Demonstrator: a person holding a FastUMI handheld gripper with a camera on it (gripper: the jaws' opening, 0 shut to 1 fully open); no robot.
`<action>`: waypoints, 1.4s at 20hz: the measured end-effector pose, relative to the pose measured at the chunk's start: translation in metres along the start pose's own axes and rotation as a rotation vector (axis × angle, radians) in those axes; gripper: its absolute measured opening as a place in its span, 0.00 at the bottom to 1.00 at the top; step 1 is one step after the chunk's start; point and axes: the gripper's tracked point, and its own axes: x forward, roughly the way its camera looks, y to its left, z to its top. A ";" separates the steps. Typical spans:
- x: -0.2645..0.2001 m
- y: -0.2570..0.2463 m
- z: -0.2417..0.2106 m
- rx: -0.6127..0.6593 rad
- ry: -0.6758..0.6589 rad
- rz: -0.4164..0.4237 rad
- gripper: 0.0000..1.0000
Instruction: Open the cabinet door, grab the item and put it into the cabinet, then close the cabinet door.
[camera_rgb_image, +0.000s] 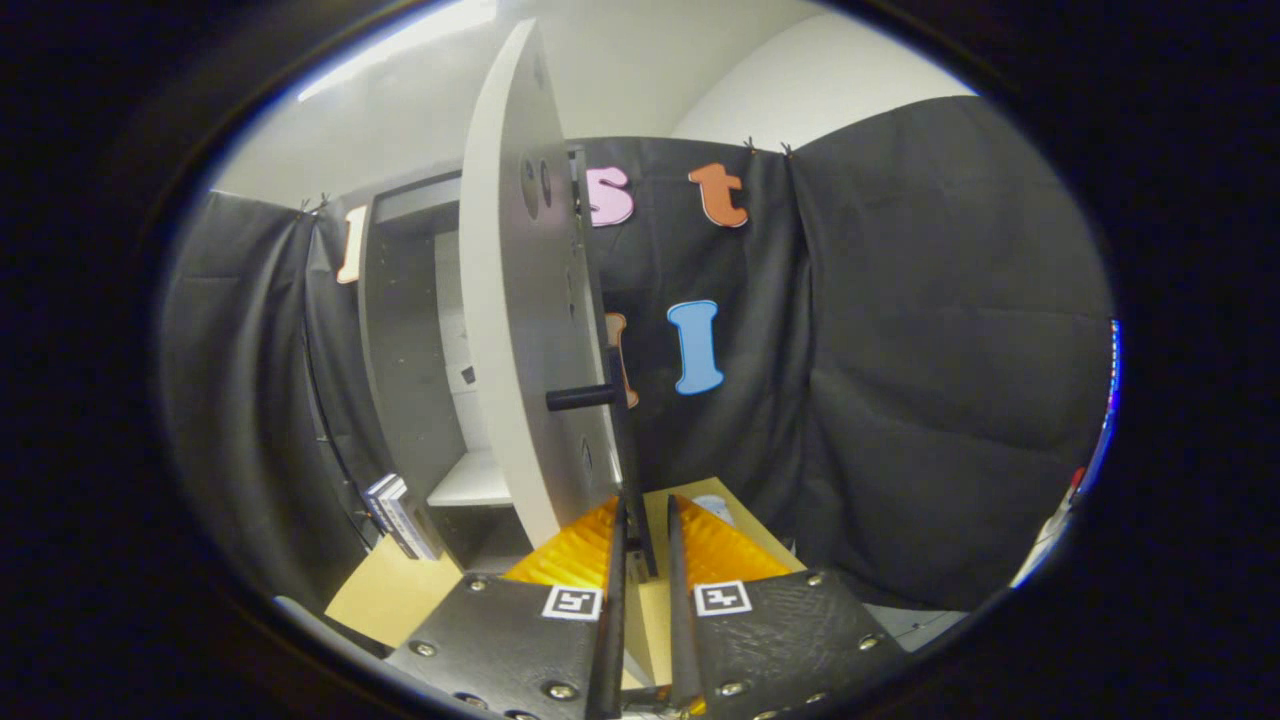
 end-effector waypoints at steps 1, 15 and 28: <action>0.001 -0.006 0.001 -0.003 -0.001 -0.009 0.19; -0.023 -0.036 0.004 0.032 -0.017 -0.103 0.13; -0.059 0.099 -0.054 -0.042 0.002 -0.002 0.63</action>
